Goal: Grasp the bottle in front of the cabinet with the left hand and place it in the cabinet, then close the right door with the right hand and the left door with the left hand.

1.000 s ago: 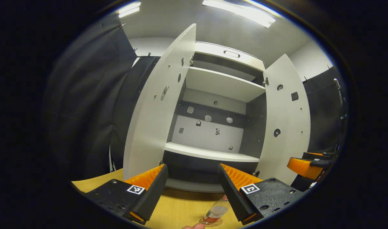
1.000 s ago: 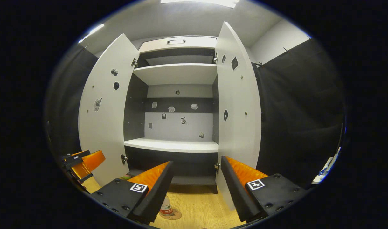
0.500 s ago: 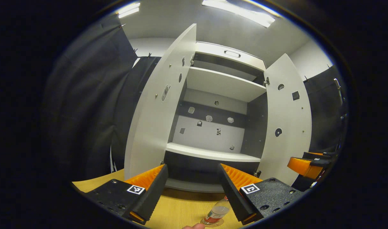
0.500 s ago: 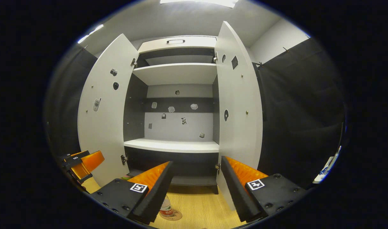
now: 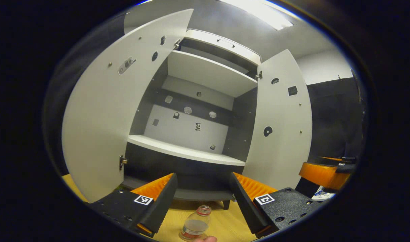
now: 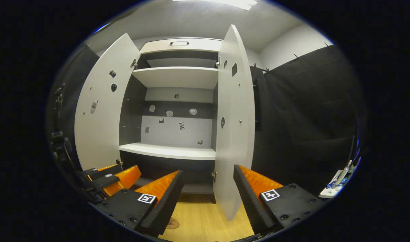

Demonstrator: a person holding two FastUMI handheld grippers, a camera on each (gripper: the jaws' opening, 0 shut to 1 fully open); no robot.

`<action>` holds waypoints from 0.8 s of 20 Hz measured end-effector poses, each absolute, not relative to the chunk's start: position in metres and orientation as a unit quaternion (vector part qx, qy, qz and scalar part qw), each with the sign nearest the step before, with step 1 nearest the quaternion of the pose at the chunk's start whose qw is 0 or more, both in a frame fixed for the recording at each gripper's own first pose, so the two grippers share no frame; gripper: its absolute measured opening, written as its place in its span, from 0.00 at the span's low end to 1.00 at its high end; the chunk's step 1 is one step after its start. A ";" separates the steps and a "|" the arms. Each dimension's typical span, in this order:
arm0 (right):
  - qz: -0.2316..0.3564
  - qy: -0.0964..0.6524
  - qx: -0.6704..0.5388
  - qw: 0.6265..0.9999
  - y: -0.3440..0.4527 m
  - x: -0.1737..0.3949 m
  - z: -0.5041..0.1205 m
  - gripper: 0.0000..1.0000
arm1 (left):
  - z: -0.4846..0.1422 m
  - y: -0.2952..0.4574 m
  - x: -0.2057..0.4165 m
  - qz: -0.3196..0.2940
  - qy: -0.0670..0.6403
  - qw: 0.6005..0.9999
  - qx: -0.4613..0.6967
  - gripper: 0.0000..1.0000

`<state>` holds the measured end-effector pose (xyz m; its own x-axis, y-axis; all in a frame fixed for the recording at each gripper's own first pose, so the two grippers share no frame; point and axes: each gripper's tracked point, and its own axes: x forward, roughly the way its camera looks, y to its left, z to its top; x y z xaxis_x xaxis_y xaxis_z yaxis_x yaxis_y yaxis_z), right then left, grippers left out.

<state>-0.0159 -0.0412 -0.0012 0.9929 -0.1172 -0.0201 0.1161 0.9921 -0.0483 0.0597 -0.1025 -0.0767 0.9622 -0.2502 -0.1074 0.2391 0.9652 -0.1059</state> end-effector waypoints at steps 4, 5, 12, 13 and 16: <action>-0.083 0.026 -0.028 0.996 -0.056 -0.026 -0.008 0.97 | -0.143 -0.110 0.074 -0.130 0.110 0.985 -0.031 0.95; -0.087 0.030 -0.032 0.995 -0.058 -0.027 -0.010 0.97 | -0.158 -0.110 0.073 -0.132 0.121 0.984 -0.017 0.95; -0.070 0.047 0.009 0.996 -0.050 -0.024 -0.015 0.98 | -0.235 -0.094 0.055 -0.122 0.169 0.977 0.035 0.95; -0.062 0.050 0.011 0.997 -0.050 -0.024 -0.015 0.98 | -0.243 -0.094 0.050 -0.118 0.170 0.978 0.035 0.95; -0.039 0.058 0.000 0.998 -0.060 -0.020 -0.012 0.98 | -0.269 -0.087 0.039 -0.092 0.183 0.978 0.043 0.95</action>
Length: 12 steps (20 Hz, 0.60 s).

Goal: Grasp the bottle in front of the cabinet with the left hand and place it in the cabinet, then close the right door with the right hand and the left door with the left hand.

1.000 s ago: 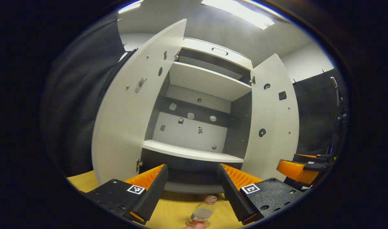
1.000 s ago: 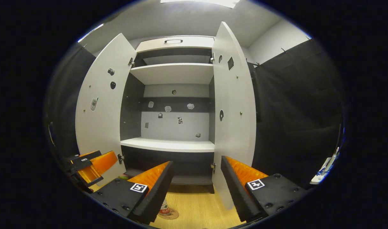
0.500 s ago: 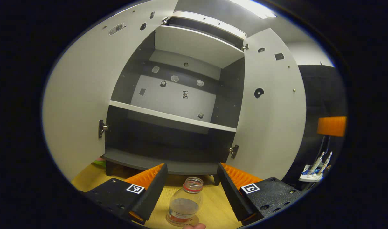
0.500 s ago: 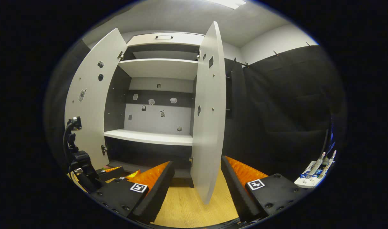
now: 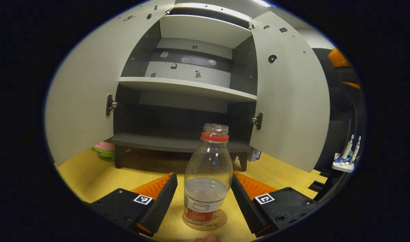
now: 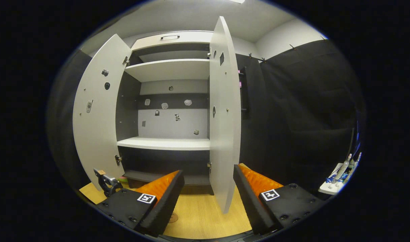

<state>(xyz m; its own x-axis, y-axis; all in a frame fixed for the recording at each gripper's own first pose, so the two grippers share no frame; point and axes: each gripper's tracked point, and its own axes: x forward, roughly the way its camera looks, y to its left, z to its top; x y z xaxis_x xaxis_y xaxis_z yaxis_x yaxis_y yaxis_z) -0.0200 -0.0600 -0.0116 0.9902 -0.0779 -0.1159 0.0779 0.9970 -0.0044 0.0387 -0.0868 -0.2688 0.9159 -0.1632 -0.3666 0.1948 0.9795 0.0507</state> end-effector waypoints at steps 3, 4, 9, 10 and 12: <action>-0.021 0.060 0.000 0.998 -0.071 -0.013 -0.010 0.98 | -0.281 -0.085 0.030 -0.067 0.196 0.978 0.038 0.94; -0.009 0.063 0.003 0.998 -0.072 -0.010 -0.012 0.98 | -0.279 -0.080 0.030 -0.053 0.195 0.978 0.048 0.87; 0.040 0.062 0.025 0.997 -0.086 -0.001 -0.019 0.98 | -0.217 -0.083 0.023 -0.017 0.191 0.981 0.011 0.73; 0.041 0.060 0.030 0.997 -0.092 0.000 -0.020 0.97 | -0.197 -0.082 0.022 -0.008 0.181 0.983 0.004 0.73; 0.044 0.061 0.040 0.996 -0.102 -0.001 -0.025 0.97 | -0.156 -0.075 0.026 0.010 0.163 0.987 0.006 0.72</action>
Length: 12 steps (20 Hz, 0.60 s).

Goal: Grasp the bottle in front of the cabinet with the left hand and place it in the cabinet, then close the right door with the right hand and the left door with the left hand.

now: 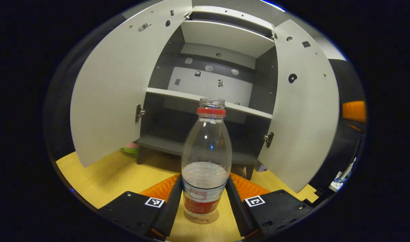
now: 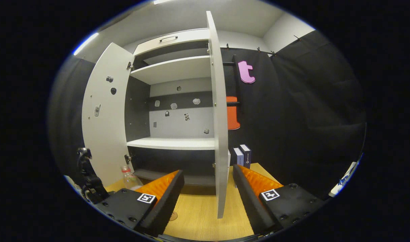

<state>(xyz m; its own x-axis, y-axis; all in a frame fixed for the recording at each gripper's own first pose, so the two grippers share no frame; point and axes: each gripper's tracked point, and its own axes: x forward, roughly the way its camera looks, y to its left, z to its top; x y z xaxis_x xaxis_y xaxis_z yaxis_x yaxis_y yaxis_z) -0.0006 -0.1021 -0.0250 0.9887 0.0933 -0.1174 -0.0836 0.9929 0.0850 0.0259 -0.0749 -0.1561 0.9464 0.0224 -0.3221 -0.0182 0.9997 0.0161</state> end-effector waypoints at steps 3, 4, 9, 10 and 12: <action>0.034 0.056 0.046 0.997 -0.129 -0.002 -0.028 0.98 | -0.086 -0.068 0.047 0.034 0.125 0.991 0.027 0.72; 0.027 0.055 0.047 0.997 -0.140 -0.003 -0.029 0.98 | -0.065 -0.065 0.059 0.046 0.114 0.992 0.040 0.72; -0.028 0.057 0.053 0.997 -0.194 -0.013 -0.041 0.98 | 0.035 -0.091 0.133 0.049 0.062 0.996 0.050 0.72; -0.037 0.060 0.055 0.996 -0.204 -0.013 -0.042 0.98 | 0.052 -0.097 0.150 0.043 0.049 0.996 0.053 0.72; -0.056 0.064 0.055 0.995 -0.223 -0.018 -0.047 0.98 | 0.078 -0.115 0.184 0.022 0.042 0.997 0.063 0.72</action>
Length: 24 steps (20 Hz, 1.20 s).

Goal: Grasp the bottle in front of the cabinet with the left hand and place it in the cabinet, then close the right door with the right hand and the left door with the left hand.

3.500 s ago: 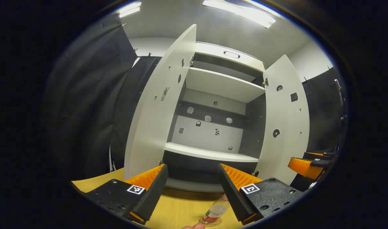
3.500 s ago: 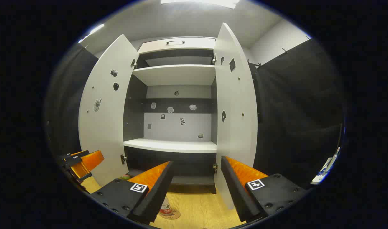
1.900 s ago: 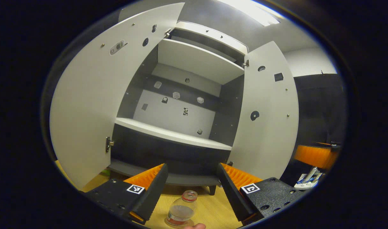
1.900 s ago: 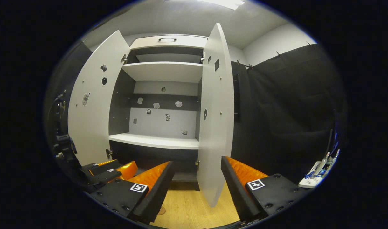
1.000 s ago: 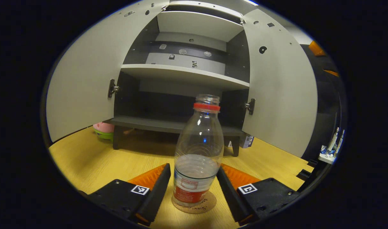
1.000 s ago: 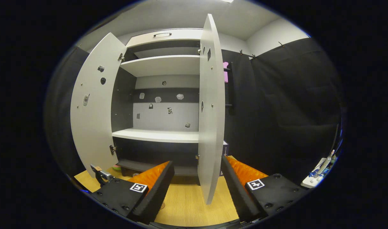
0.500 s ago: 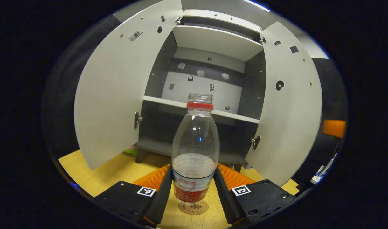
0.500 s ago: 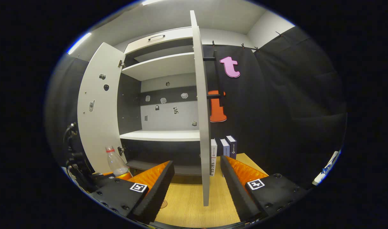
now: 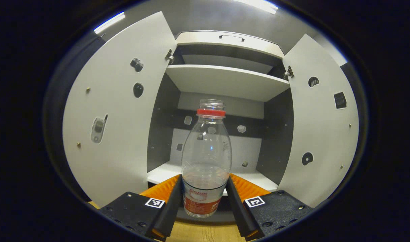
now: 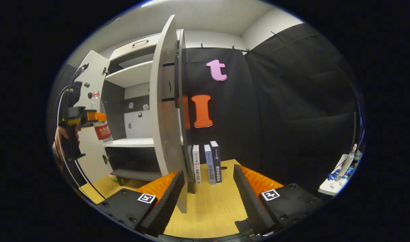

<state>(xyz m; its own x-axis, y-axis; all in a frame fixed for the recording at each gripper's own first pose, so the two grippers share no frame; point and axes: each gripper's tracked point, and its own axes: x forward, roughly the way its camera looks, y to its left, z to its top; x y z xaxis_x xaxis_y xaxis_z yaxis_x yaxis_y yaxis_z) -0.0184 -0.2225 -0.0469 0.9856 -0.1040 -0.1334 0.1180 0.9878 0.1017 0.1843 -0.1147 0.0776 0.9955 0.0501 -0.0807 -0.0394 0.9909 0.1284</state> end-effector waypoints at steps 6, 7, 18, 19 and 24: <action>-0.109 0.077 0.073 0.988 -0.242 -0.038 -0.055 0.98 | 0.088 -0.165 0.284 -0.052 0.052 0.996 0.039 0.72; -0.116 0.078 0.077 0.987 -0.243 -0.040 -0.057 0.98 | 0.080 -0.169 0.298 -0.058 0.061 0.996 0.038 0.72; -0.201 0.075 0.076 0.974 -0.285 -0.076 -0.057 0.98 | -0.037 -0.164 0.376 -0.036 0.159 0.984 0.070 0.74; -0.204 0.076 0.077 0.973 -0.286 -0.078 -0.058 0.98 | -0.034 -0.164 0.373 -0.035 0.158 0.984 0.071 0.74; -0.204 0.086 0.088 0.971 -0.287 -0.079 -0.066 0.90 | -0.034 -0.158 0.371 -0.034 0.148 0.986 0.068 0.88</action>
